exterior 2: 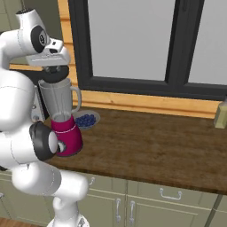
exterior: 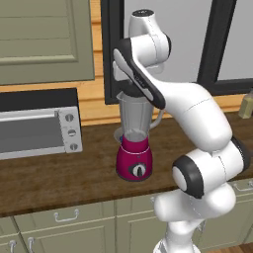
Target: Close the lid blender by securely placing the lid on top.
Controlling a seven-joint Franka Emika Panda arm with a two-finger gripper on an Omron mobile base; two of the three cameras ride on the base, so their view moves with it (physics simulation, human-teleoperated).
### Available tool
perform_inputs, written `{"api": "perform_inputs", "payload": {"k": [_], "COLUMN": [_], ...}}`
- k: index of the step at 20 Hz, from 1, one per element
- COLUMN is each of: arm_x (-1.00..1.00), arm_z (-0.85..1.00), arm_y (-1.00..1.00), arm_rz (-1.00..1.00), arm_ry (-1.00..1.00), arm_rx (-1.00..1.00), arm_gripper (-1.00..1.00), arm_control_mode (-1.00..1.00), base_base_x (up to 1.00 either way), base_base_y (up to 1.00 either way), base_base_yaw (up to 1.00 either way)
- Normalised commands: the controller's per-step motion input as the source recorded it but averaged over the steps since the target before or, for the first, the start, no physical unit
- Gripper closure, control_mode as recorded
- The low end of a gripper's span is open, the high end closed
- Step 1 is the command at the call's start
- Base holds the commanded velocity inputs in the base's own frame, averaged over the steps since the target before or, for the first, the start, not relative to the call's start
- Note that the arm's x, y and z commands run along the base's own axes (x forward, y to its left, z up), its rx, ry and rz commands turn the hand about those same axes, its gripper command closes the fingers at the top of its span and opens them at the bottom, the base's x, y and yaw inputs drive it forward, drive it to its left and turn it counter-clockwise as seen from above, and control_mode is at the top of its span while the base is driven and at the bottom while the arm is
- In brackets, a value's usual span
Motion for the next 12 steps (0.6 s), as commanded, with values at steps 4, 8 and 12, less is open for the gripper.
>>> {"api": "perform_inputs", "payload": {"k": [4, 8, 12], "arm_x": [0.0, 0.0, 0.0], "arm_z": [-0.18, -0.13, -0.07], "arm_y": [0.06, 0.0, 0.0], "arm_rz": [0.0, 0.0, 0.0], "arm_ry": [0.09, 0.07, 0.04], "arm_rx": [-0.01, -0.01, 0.0], "arm_gripper": [1.0, 1.0, 1.0], "arm_control_mode": [-1.0, -1.0, -1.0], "base_base_x": [0.0, 0.0, 0.0], "base_base_y": [0.0, 0.0, 0.0], "base_base_yaw": [0.0, 0.0, 0.0]}}
